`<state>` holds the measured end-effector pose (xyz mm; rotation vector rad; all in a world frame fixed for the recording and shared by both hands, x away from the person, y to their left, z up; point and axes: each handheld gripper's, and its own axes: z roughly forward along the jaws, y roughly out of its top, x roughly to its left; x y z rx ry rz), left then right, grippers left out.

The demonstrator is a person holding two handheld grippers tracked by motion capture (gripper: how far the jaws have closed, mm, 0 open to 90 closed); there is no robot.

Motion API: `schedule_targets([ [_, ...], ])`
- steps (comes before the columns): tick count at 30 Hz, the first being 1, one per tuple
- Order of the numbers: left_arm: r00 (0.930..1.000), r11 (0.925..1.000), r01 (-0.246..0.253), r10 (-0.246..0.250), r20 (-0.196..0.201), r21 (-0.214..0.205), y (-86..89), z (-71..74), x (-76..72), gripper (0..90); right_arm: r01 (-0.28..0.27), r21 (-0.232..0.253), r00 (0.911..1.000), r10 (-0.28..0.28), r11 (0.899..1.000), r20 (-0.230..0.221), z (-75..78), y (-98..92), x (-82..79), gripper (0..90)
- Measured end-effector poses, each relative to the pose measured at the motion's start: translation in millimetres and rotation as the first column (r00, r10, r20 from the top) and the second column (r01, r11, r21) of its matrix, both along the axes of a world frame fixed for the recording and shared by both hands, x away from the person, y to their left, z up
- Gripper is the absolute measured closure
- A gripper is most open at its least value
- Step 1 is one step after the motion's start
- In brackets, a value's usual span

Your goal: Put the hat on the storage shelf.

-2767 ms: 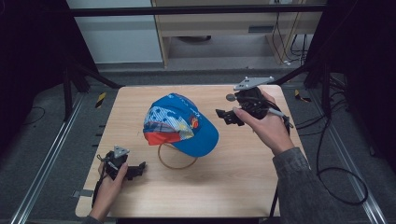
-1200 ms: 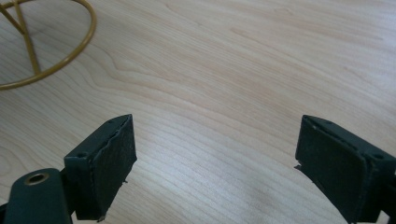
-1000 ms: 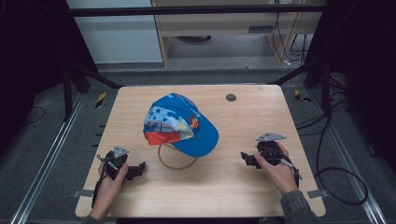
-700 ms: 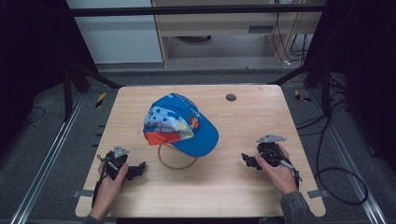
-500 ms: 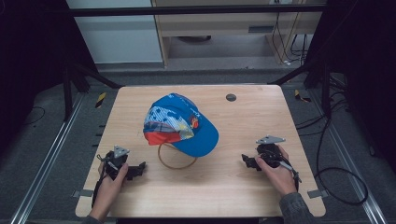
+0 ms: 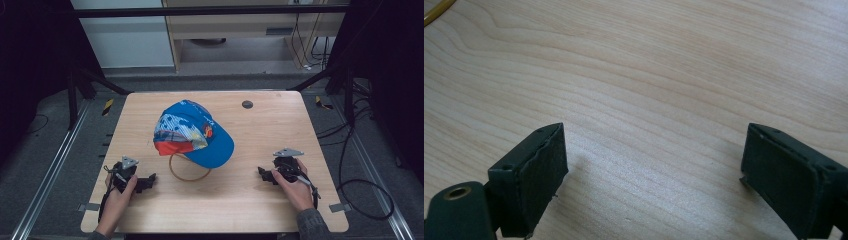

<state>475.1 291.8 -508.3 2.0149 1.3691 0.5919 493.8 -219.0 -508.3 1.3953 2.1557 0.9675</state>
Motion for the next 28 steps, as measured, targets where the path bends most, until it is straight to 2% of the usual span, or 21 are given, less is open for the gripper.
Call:
schedule_targets([
  [14,1.0000,1.0000,0.000,0.000,0.000,0.000,0.0,0.0,0.0,0.0,0.013,-0.018,0.9995,-0.013,1.000,0.027,-3.1,4.7,-2.2,8.5],
  [17,1.0000,1.0000,0.000,0.000,0.000,0.000,0.0,0.0,0.0,0.0,0.019,-0.037,0.9994,-0.018,0.999,0.030,-3.4,6.8,-2.7,8.1],
  [28,1.0000,1.0000,0.002,-0.002,0.000,0.001,0.0,0.0,0.1,0.0,0.047,-0.038,0.9986,-0.047,0.998,0.024,-3.6,7.6,-8.1,7.0],
])
